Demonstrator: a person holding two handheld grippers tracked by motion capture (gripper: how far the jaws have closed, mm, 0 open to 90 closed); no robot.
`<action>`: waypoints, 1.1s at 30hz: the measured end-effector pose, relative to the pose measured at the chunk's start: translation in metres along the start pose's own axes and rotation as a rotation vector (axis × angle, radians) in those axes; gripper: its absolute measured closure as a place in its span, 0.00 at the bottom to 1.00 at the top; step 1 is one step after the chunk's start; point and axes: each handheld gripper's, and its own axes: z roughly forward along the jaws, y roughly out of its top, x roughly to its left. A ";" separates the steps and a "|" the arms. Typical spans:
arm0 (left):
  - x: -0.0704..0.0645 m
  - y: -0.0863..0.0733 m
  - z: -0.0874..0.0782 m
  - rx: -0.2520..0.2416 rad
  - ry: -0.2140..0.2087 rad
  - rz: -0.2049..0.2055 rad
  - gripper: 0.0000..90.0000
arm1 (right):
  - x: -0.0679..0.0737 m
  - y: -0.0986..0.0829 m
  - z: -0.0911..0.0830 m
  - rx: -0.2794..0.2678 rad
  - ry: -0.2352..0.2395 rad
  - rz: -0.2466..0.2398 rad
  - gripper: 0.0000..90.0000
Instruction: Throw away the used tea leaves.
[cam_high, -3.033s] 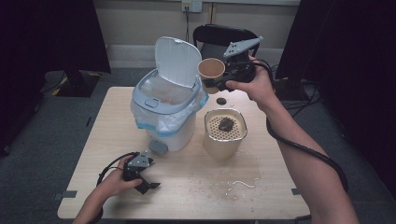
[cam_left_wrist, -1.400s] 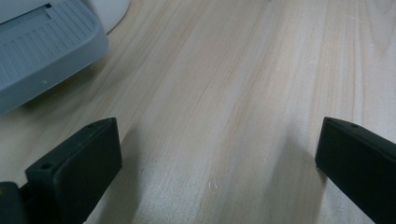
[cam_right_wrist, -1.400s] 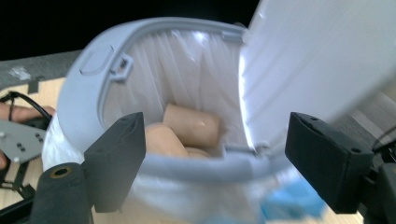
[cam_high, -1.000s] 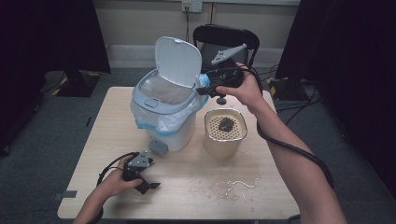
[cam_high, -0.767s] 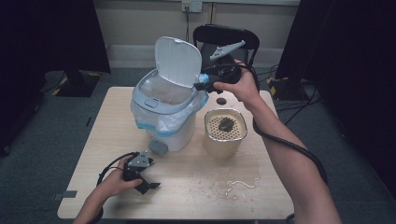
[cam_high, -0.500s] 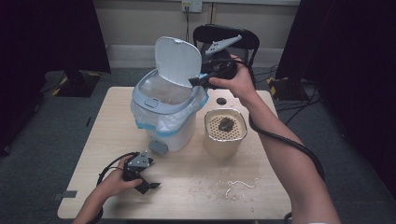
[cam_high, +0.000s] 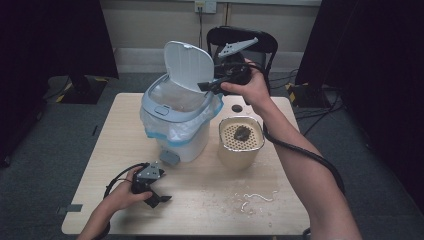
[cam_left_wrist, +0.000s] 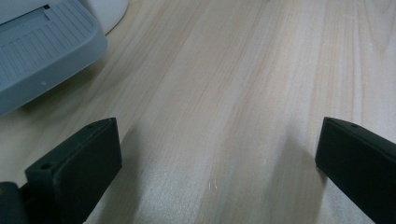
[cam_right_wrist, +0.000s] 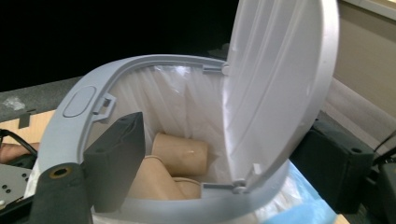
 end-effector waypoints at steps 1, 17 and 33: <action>0.000 0.000 0.000 0.000 -0.001 0.001 0.00 | 0.002 -0.001 0.001 -0.006 0.010 0.000 0.22; 0.000 0.000 0.000 -0.005 0.000 0.001 0.00 | 0.024 0.001 -0.001 -0.010 0.061 -0.050 0.21; 0.000 0.000 0.000 -0.005 0.000 0.002 0.00 | 0.039 -0.004 -0.003 -0.003 0.150 -0.015 0.25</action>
